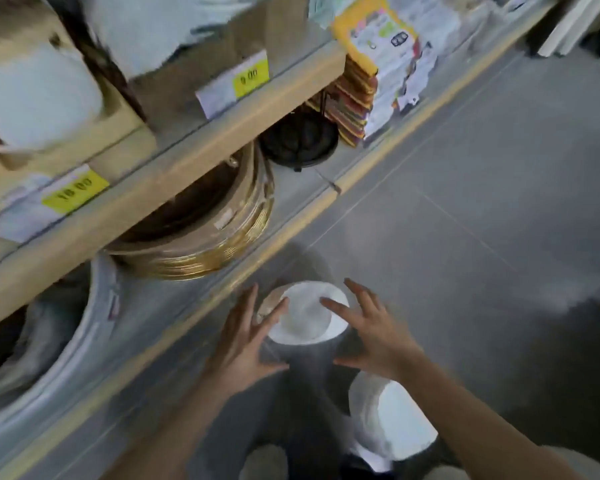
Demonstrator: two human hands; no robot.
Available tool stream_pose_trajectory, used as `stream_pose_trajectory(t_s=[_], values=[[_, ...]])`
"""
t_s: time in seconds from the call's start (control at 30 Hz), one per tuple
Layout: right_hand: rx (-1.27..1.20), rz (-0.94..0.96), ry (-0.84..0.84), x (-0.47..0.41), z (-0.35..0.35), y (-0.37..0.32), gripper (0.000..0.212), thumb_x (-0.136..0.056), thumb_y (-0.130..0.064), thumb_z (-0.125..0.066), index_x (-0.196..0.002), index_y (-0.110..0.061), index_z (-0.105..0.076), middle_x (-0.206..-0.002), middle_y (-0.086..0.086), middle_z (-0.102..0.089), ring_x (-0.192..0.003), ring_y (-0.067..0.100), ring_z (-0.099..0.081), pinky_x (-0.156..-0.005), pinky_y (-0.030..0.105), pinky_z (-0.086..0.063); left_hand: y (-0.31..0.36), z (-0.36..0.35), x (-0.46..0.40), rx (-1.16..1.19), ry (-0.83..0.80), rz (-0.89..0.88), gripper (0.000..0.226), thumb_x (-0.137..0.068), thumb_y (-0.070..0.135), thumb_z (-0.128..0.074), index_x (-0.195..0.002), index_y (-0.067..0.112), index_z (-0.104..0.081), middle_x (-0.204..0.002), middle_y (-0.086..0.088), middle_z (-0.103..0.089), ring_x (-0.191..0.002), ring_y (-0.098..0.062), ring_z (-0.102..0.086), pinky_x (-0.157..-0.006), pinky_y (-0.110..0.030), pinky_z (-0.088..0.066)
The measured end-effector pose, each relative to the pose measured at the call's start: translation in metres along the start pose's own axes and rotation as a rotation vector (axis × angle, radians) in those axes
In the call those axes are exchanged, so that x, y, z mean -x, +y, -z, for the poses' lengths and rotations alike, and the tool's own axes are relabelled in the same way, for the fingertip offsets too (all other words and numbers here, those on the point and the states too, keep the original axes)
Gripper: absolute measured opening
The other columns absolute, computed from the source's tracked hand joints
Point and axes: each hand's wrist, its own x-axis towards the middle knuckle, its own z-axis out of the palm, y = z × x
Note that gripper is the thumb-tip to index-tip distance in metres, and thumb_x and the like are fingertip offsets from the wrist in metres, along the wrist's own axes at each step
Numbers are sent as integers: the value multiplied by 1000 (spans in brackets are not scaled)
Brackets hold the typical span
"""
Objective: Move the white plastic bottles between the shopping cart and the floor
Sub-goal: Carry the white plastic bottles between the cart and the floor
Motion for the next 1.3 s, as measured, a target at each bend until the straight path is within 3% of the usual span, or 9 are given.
stream_pose_trajectory(t_s=[0.13, 0.27, 0.43, 0.6, 0.87, 1.03, 1.1, 1.2, 1.3], values=[[44, 77, -25, -56, -60, 40, 88, -81, -60, -56, -132, -61, 16, -150, -9, 31, -142, 25, 19, -113, 39, 9, -21, -69, -38, 20, -15, 2, 117, -48, 71, -76, -146, 29, -28, -151, -20, -25, -130, -40, -43, -89, -48, -50], [-125, 188, 21, -82, -92, 55, 95, -71, -69, -57, -140, -52, 5, -151, -7, 5, -138, 15, -9, -116, 32, -16, -40, -111, -51, 254, -16, 34, 104, -68, 53, -76, -123, 77, 8, -155, 13, 9, -136, -5, 10, -118, -37, -15], [-222, 197, 23, -73, -87, 43, 104, -60, -61, -75, -138, -54, -6, -146, 1, -14, -133, 22, -26, -113, 35, -31, -42, -90, -34, 288, 10, -57, 105, -66, 48, -79, -140, 59, -6, -156, 9, 8, -144, -18, -4, -111, -36, -31], [-314, 223, 40, -33, -11, -6, 98, -58, -70, -72, -137, -50, -18, -141, -5, -24, -124, 11, -31, -108, 29, -37, -14, 3, 8, 367, 100, -2, 84, -68, 73, -61, -138, 60, -16, -155, 21, 12, -142, 0, 2, -107, -29, -31], [-408, 228, -140, 61, 201, -131, 96, -53, -58, -75, -132, -61, -21, -137, -8, -26, -127, 18, -30, -110, 45, -32, 70, 229, 96, 481, 166, 143, 75, -76, 68, -58, -139, 58, -17, -159, -7, -4, -146, -14, -7, -115, -36, -20], [-493, 281, -162, 124, 295, -193, 95, -46, -53, -81, -125, -64, -30, -133, -9, -33, -125, 16, -36, -108, 46, -33, 129, 336, 160, 473, 244, 203, 69, -78, 67, -56, -137, 54, -22, -158, 7, 4, -144, 0, 3, -111, -30, -21], [-541, 291, -176, 147, 317, -214, 94, -42, -50, -84, -121, -63, -34, -132, -11, -37, -124, 14, -38, -108, 46, -34, 153, 367, 186, 492, 339, 257, 68, -78, 68, -56, -137, 47, -28, -159, 4, -2, -146, -6, -2, -109, -33, -28], [-765, 309, -200, 179, 337, -248, 100, -37, -55, -89, -125, -58, -41, -136, -6, -43, -126, 19, -42, -107, 48, -38, 191, 400, 227, 590, 543, 344, 61, -80, 65, -58, -133, 41, -41, -157, -1, -20, -145, -8, -12, -107, -14, -27], [-907, 380, -243, 205, 348, -284, 92, -48, -44, -91, -129, -44, -46, -131, -1, -53, -120, 15, -53, -99, 37, -47, 224, 418, 268, 678, 709, 505, 57, -79, 69, -56, -128, 43, -45, -151, 0, -32, -143, -5, -20, -103, -10, -29]])
